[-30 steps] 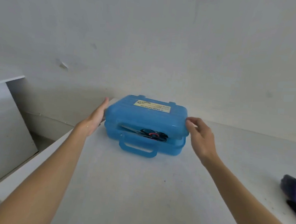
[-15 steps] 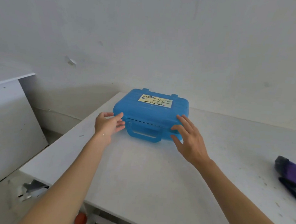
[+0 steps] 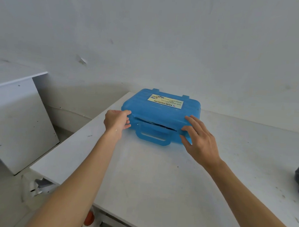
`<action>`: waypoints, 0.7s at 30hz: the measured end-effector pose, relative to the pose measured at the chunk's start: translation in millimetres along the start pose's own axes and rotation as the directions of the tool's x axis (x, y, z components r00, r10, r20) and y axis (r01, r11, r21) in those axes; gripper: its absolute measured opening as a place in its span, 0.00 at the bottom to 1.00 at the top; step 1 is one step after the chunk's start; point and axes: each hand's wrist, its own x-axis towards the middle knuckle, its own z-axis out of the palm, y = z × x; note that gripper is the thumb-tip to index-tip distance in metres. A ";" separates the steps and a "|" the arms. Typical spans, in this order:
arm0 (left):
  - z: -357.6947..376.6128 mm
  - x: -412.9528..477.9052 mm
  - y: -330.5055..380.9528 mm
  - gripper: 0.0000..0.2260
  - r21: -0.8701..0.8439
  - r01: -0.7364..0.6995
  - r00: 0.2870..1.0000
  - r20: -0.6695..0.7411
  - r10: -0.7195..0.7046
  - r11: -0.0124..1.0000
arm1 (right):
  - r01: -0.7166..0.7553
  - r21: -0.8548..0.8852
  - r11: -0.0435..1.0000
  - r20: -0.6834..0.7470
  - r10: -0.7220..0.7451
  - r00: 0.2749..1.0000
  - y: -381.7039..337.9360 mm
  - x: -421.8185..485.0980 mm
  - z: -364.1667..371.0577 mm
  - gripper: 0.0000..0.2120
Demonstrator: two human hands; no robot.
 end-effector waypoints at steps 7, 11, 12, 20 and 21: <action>-7.0 7.5 8.7 0.15 -0.051 0.080 0.997 0.023 -0.079 0.995 | 0.076 -0.037 0.996 0.005 -0.076 0.997 6.2 0.1 -1.1 0.11; -9.9 6.8 7.1 0.10 -0.042 0.089 0.994 0.075 -0.085 0.995 | 0.122 -0.056 0.991 0.018 -0.121 0.992 8.5 0.7 -0.6 0.11; -8.2 6.1 6.8 0.10 -0.038 0.095 0.993 0.067 -0.093 0.995 | 0.123 -0.057 0.991 0.015 -0.123 0.992 9.2 1.4 -1.5 0.11; -7.1 2.6 -5.0 0.09 -0.102 0.133 0.991 -0.016 -0.135 0.986 | 0.125 -0.046 0.991 0.004 -0.125 0.992 10.8 -2.0 -3.0 0.09; -6.3 1.3 -8.7 0.09 -0.109 0.114 0.993 -0.025 -0.117 0.988 | 0.127 -0.039 0.991 0.014 -0.127 0.992 11.8 -2.9 -2.8 0.09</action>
